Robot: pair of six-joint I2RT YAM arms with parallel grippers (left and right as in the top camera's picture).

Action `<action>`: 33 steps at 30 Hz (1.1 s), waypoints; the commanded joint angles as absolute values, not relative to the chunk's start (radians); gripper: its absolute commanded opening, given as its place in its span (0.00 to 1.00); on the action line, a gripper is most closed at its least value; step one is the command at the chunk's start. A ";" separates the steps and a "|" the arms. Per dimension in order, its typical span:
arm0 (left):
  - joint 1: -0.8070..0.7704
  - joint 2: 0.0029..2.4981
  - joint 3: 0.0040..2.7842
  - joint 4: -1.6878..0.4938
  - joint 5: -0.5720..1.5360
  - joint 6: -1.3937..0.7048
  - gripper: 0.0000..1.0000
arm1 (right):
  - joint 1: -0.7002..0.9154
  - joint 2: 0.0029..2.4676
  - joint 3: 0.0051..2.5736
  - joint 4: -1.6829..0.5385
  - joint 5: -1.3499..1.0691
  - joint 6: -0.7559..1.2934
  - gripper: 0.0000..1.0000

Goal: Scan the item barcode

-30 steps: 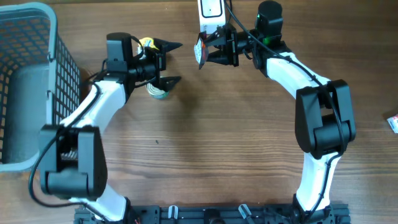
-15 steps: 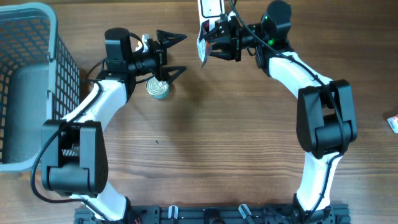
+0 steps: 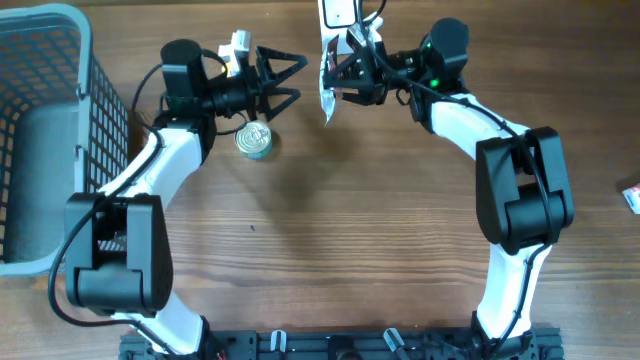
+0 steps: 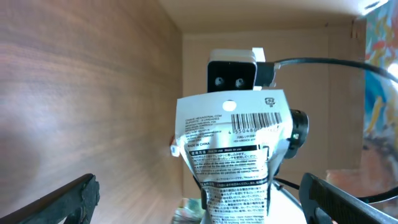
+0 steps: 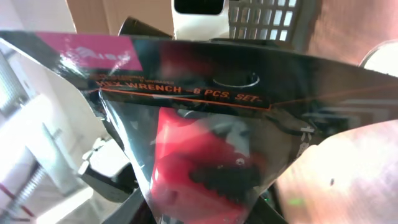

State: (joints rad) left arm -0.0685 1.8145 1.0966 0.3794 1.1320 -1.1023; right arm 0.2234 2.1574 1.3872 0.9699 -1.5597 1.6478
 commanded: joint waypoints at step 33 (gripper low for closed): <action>-0.112 1.460 1.098 -0.200 0.480 -0.395 1.00 | 0.238 2.170 1.380 0.986 -1.621 0.965 0.09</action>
